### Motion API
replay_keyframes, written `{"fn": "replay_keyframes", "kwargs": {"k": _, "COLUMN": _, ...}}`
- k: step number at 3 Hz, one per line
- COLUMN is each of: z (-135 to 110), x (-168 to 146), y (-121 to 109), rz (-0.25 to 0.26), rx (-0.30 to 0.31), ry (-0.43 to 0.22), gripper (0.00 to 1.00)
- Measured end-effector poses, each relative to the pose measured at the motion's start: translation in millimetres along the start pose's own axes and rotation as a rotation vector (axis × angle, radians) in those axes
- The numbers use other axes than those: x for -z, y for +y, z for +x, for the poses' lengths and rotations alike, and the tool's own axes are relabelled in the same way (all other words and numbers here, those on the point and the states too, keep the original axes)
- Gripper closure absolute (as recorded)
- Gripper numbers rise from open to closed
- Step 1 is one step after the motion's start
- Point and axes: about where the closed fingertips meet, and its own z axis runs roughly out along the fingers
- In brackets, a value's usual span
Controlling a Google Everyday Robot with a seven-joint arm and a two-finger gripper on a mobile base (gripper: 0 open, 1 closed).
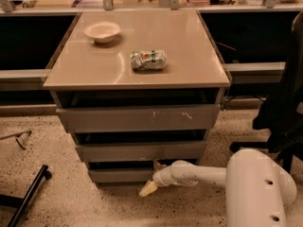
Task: Open bottom drawer
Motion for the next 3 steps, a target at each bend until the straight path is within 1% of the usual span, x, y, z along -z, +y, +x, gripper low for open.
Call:
{"fn": "replay_keyframes", "kwargs": {"k": 1, "z": 11.3, "x": -14.3, "y": -17.3, "rz": -0.001, "rx": -0.021, "ry": 0.04, "gripper": 0.0}}
{"fn": "replay_keyframes", "kwargs": {"k": 2, "z": 28.9, "x": -42.7, "y": -17.1, "rz": -0.085, "rx": -0.059, "ry": 0.073, "gripper": 0.0}}
{"fn": "replay_keyframes", "kwargs": {"k": 3, "z": 36.1, "x": -52.7, "y": -4.4, "rz": -0.167, "rx": -0.068, "ry": 0.066, "gripper": 0.0}}
